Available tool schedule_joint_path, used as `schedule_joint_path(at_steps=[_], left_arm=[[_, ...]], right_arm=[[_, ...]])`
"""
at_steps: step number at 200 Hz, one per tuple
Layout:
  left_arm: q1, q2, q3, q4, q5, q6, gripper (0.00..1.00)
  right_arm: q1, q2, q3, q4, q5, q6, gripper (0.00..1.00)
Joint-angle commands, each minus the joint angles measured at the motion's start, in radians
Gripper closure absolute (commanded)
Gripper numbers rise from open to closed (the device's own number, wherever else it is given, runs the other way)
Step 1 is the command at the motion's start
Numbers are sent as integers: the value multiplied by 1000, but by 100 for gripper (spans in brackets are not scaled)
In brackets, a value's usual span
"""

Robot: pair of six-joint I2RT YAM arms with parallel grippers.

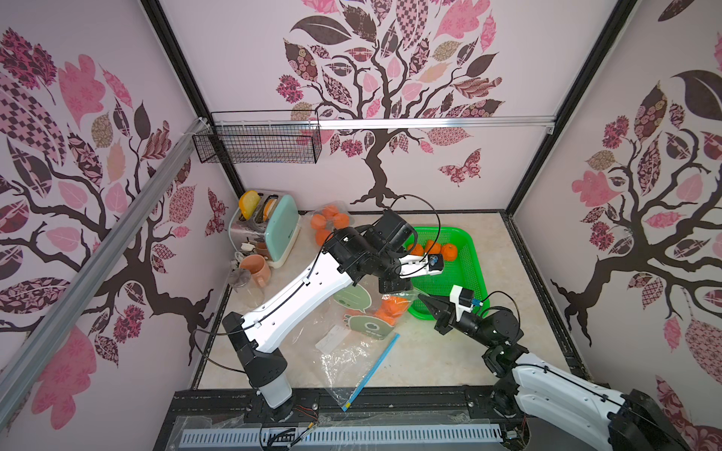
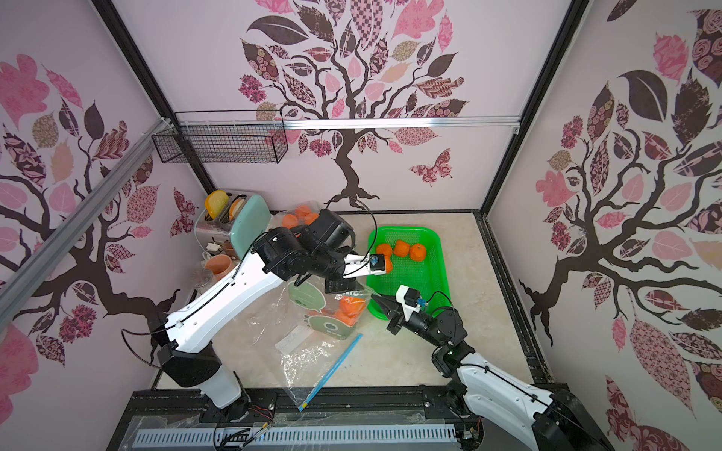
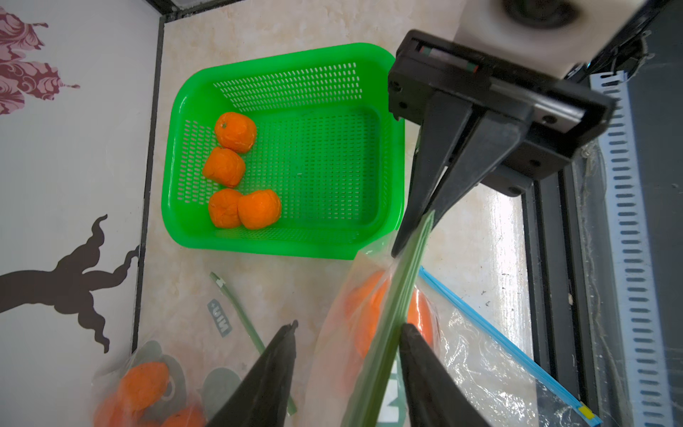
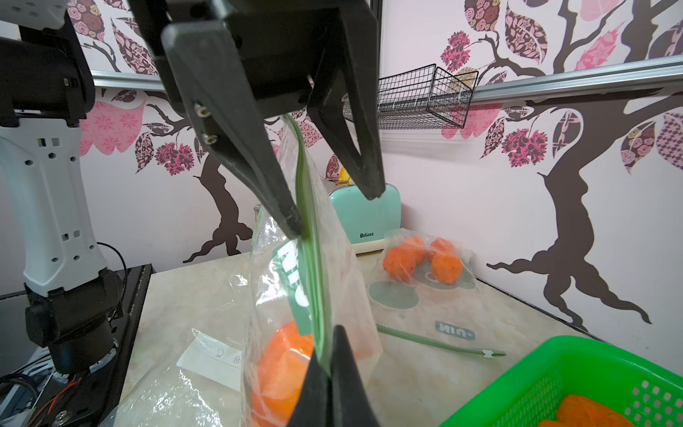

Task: Open the zip-top bag and take out the orange
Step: Open the zipper of the food storage bag at the center of the board.

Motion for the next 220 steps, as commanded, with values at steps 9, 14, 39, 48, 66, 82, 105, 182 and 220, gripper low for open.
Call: schedule_joint_path(at_steps=[9, 14, 39, 48, 66, 82, 105, 182, 220], left_arm=[[-4, -20, 40, -1, 63, 6, 51], [-3, -17, 39, -2, 59, 10, 51], [-3, -8, 16, -1, 21, 21, 51], [-3, -4, 5, 2, 9, 23, 51], [-3, 3, -11, 10, -23, 31, 51], [-3, 10, -15, 17, -58, 34, 52], [-3, 14, -22, 32, -97, 34, 53], [-2, -20, -96, 21, -273, 35, 57], [3, -92, -144, -31, -415, 16, 60]], right_arm=[[3, -4, 3, 2, -13, -9, 100], [2, -6, 3, 1, -13, -9, 100], [3, -7, 3, -2, -13, -10, 100], [2, -9, 3, -1, -13, -10, 100], [3, -10, 3, -4, -14, -10, 100], [2, -13, 3, -3, -14, -9, 100], [3, -18, 2, -8, -14, -9, 100], [4, -25, 0, -14, -14, -9, 100], [4, -24, 0, -15, -10, -9, 100]])
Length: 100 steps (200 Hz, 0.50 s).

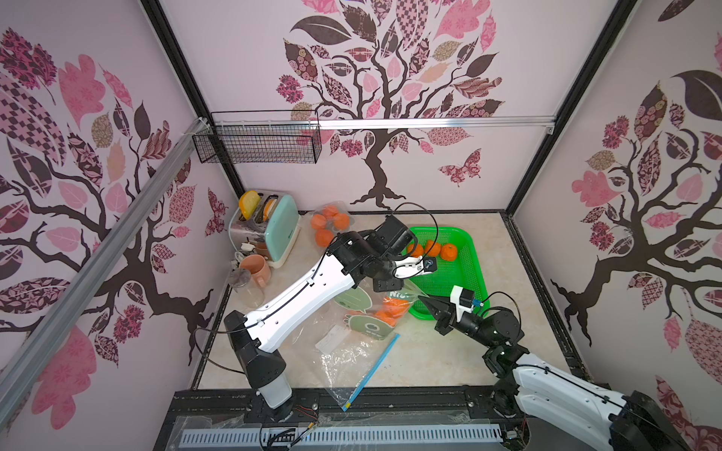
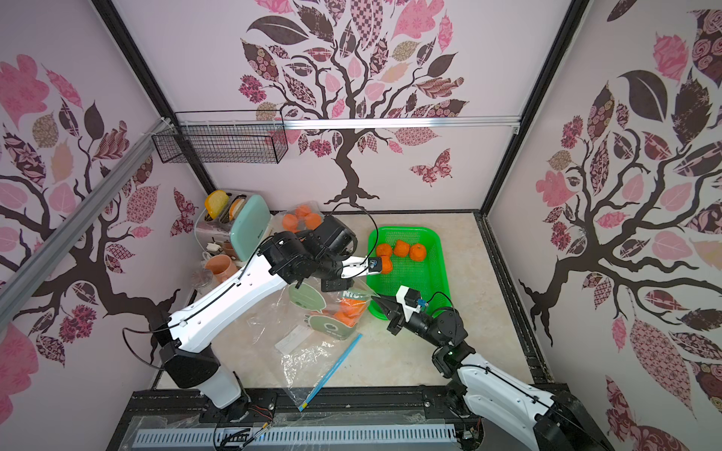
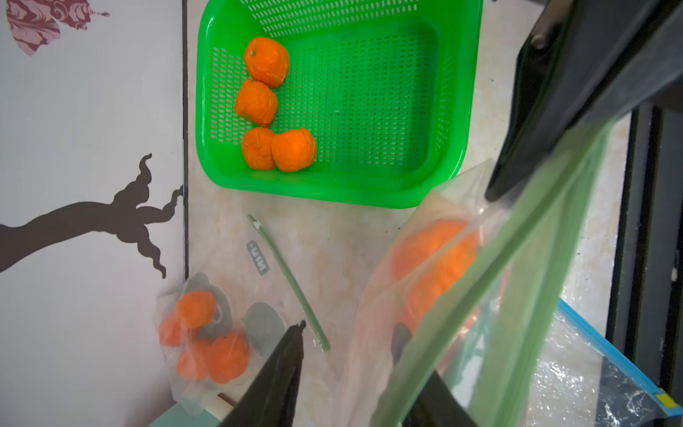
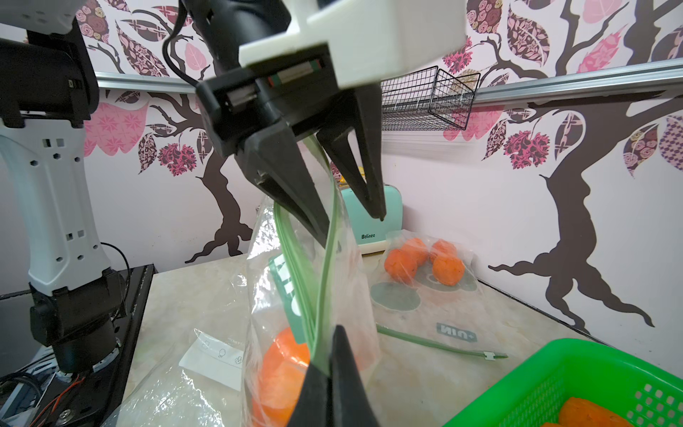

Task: Open the zip-top bag and take out the orange
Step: Open the zipper of the food storage bag at the center of the board.

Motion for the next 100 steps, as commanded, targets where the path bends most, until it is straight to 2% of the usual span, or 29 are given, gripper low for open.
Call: schedule_joint_path(at_steps=[1, 22, 38, 52, 84, 88, 100], left_arm=[[3, -76, -32, -45, -120, -10, 60], [22, -120, -46, -62, -139, -20, 69], [32, -150, -51, -54, -121, -24, 83], [36, -171, -60, -38, -88, -22, 100], [44, -183, -78, -4, -51, -34, 100], [49, -185, -82, 10, -57, -36, 100], [75, -190, -94, 68, -97, -50, 100]], right_arm=[[3, -12, 0, -8, -7, -9, 100], [3, -12, 0, -9, -6, -10, 100], [3, -9, 1, -8, -4, -10, 100], [3, -7, 1, -9, -4, -9, 100], [3, -8, 13, -33, -3, -5, 100], [3, -8, 18, -43, -1, -3, 94], [3, -9, 29, -71, 26, 5, 53]])
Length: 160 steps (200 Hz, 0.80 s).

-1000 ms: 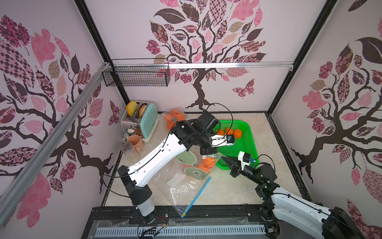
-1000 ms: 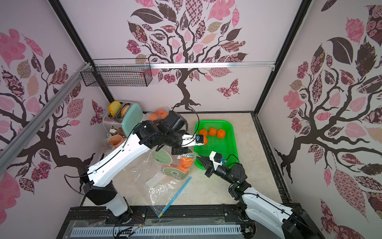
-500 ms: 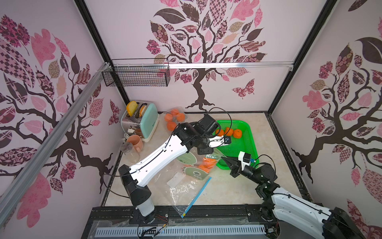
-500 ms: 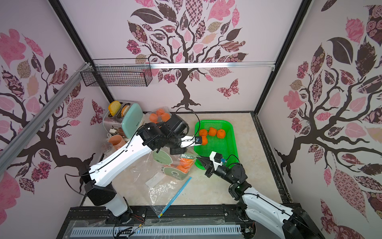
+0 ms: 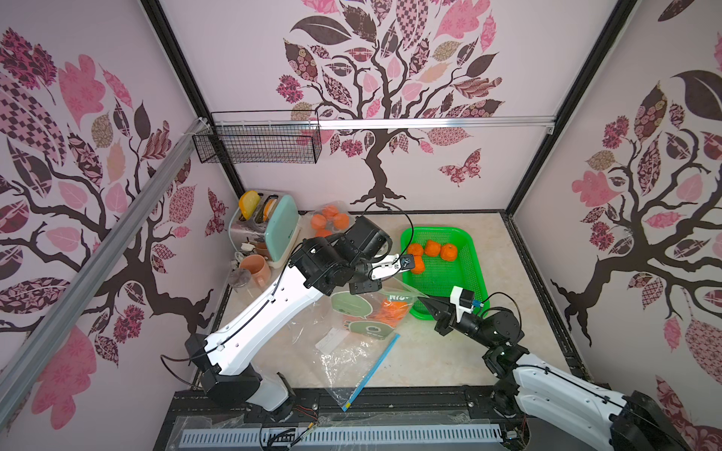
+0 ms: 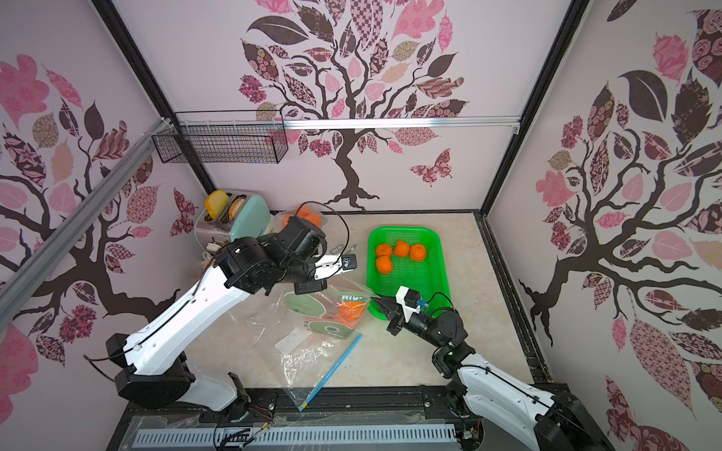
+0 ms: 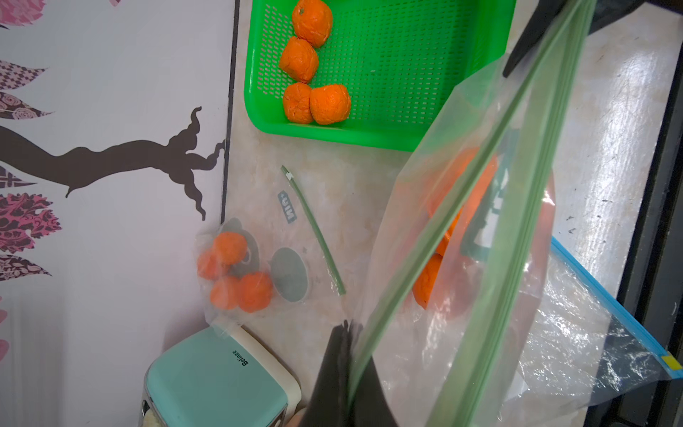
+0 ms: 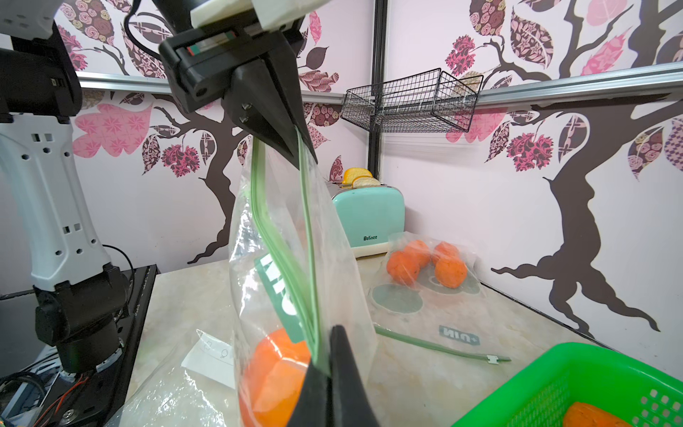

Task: Open the zip-top bag and take out the orange
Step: Open the zipper of the food storage bag at the center of the board.

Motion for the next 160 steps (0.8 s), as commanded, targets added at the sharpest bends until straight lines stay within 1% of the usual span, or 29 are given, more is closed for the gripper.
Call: schedule_joint_path(at_steps=[1, 6, 10, 16, 23, 36, 53, 71, 79, 89, 101, 109, 121, 134, 146, 152, 160], left_arm=[[40, -14, -22, 102, -44, -29, 100], [57, -16, -24, 135, -74, -32, 100], [72, -17, -28, 172, -112, -39, 100], [94, -19, -33, 223, -170, -48, 100], [118, -17, -32, 265, -229, -35, 100], [157, -21, -40, 364, -334, -13, 100], [196, -29, -39, 432, -393, 8, 100], [206, -39, -63, 514, -477, 48, 100], [205, -46, -71, 527, -489, 53, 100], [192, -59, -83, 504, -461, 16, 100], [159, -87, -113, 444, -378, -76, 100], [131, -112, -143, 398, -306, -157, 100], [109, -158, -232, 366, -151, -283, 100], [92, -211, -380, 422, -16, -402, 100], [83, -241, -520, 496, 103, -473, 100], [82, -249, -582, 536, 137, -508, 100], [81, -243, -643, 574, 150, -555, 100]], right_arm=[[2, -8, 29, -66, 29, 5, 50], [2, -11, 30, -71, 54, 13, 36], [2, -15, 30, -73, 76, 20, 28], [2, -22, 27, -72, 106, 27, 21], [2, -35, 22, -72, 132, 29, 16], [2, -59, 15, -78, 167, 32, 12], [2, -87, 16, -96, 196, 34, 11], [2, -104, 16, -109, 198, 33, 11], [2, -104, 17, -112, 193, 35, 11], [2, -107, 21, -120, 187, 39, 11], [2, -110, 27, -130, 181, 49, 12], [2, -112, 35, -143, 179, 65, 12], [2, -114, 55, -174, 168, 98, 14], [3, -107, 74, -199, 140, 131, 15], [3, -93, 87, -215, 130, 187, 18], [2, -85, 93, -227, 125, 219, 20], [2, -70, 100, -238, 111, 262, 23]])
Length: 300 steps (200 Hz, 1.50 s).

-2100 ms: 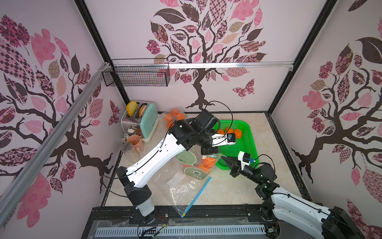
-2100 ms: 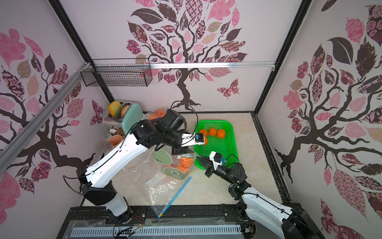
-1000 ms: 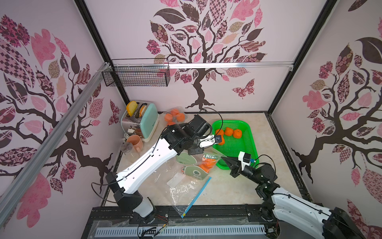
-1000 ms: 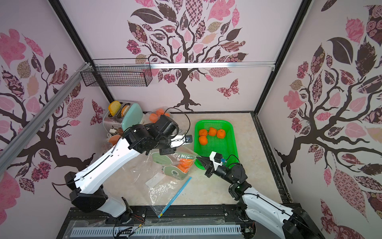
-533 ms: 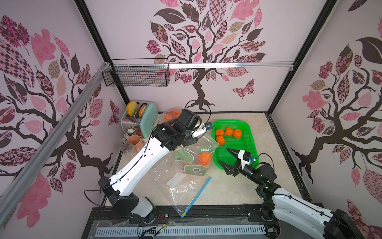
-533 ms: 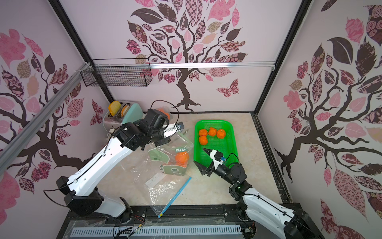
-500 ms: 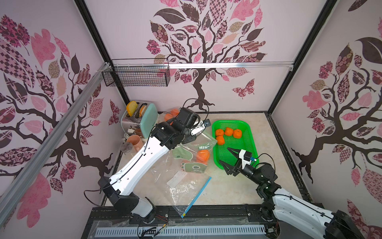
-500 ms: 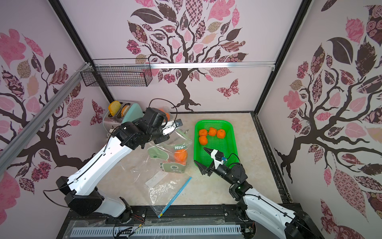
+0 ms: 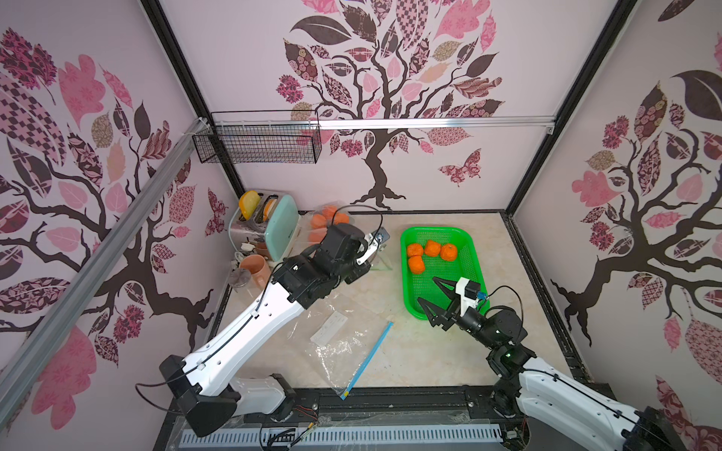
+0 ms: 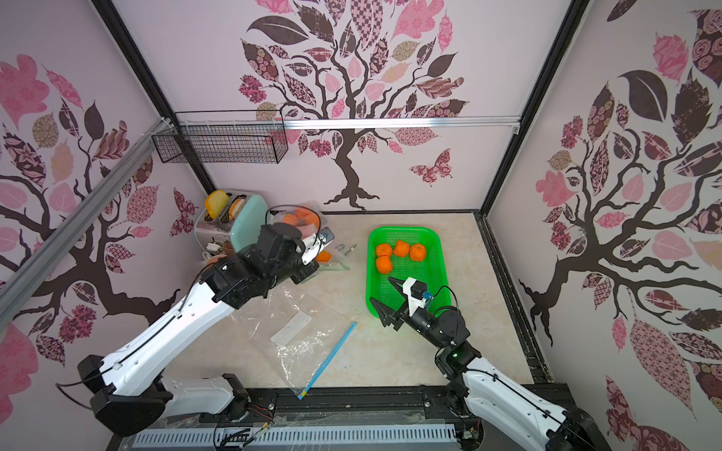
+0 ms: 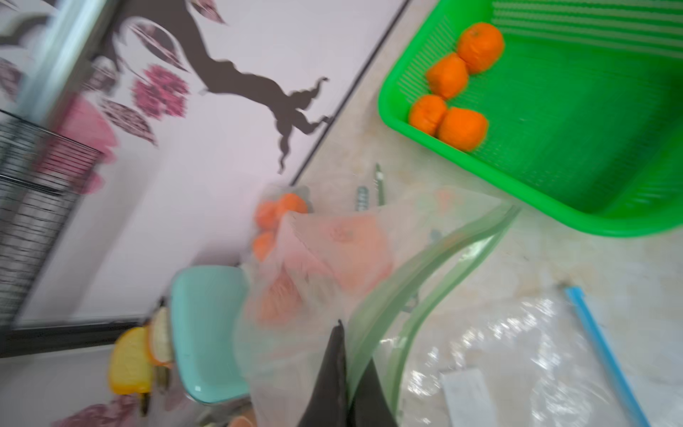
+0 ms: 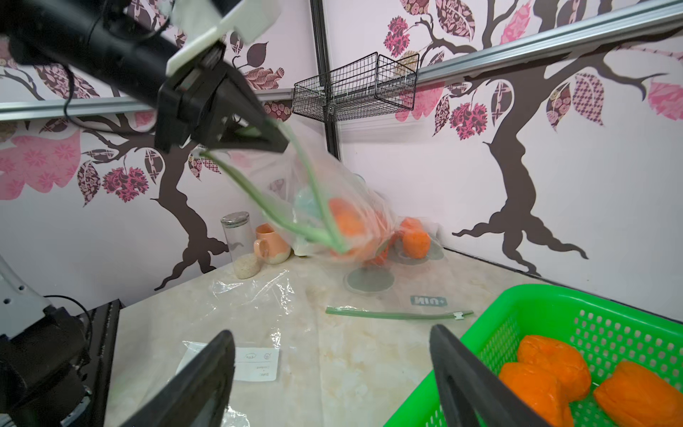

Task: Open the zip-top bag and take out the orange
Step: Open the zipper of the food storage bag at the center of the board, then adjust the zipper food storage bag at the center of the board.

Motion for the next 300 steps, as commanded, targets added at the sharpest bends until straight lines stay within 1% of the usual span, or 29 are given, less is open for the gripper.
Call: schedule_joint_path(at_steps=[1, 10, 22, 35, 49, 59, 72, 83, 95, 113, 122, 130, 144, 156, 173, 198, 218, 230, 245, 258, 269, 275, 281, 287, 300], left_arm=[[-5, 3, -183, 121, 231, -240, 100], [-5, 29, -213, 133, 217, -298, 100], [-5, 79, -217, 99, 197, -376, 100], [-5, 133, -221, 67, 191, -425, 100], [-5, 180, -212, 37, 210, -466, 100], [-5, 206, -193, 20, 203, -509, 100], [-5, 217, -176, 9, 214, -529, 100], [-2, 212, -174, 30, 214, -579, 100], [8, 198, -176, 56, 245, -613, 100], [29, 176, -187, 89, 269, -677, 100], [43, 166, -197, 106, 308, -697, 100], [54, 155, -210, 125, 342, -713, 100], [66, 138, -228, 149, 385, -733, 100], [72, 127, -239, 155, 398, -742, 100], [74, 120, -252, 163, 411, -739, 100], [80, 129, -253, 146, 417, -752, 100], [81, 128, -250, 147, 418, -765, 100], [84, 125, -252, 157, 416, -781, 100], [95, 126, -247, 172, 417, -805, 100], [105, 128, -236, 177, 422, -820, 100], [110, 126, -229, 183, 423, -826, 100], [112, 123, -226, 186, 423, -825, 100], [115, 121, -222, 185, 419, -824, 100], [122, 115, -216, 181, 411, -825, 94], [143, 101, -199, 165, 371, -831, 76]], right_arm=[[3, 25, 58, -55, -41, 142, 24], [3, 49, 61, -55, -58, 198, 29], [6, 96, 70, -67, -108, 260, 37], [12, 133, 100, -135, -164, 289, 47], [48, 150, 104, -163, -175, 299, 55], [84, 146, 98, -174, -158, 291, 64], [137, 144, 87, -180, -134, 281, 75], [182, 157, 80, -170, -113, 275, 76], [215, 182, 76, -161, -72, 282, 77], [223, 240, 64, -102, -5, 352, 85], [224, 281, 67, -63, 9, 382, 85], [226, 325, 76, -34, 20, 400, 83], [236, 402, 125, -43, 58, 422, 83], [248, 468, 176, -49, 59, 416, 83], [253, 559, 240, -55, 81, 446, 81], [258, 668, 322, -47, 63, 475, 80], [260, 760, 386, -75, 100, 494, 80], [260, 807, 416, -91, 123, 505, 77], [260, 863, 447, -83, 134, 517, 75], [260, 903, 481, -81, 143, 516, 71], [260, 935, 513, -84, 155, 489, 67], [259, 951, 535, -98, 165, 479, 64], [257, 961, 555, -129, 180, 466, 63], [257, 967, 572, -159, 197, 448, 62], [257, 980, 586, -180, 221, 424, 61]])
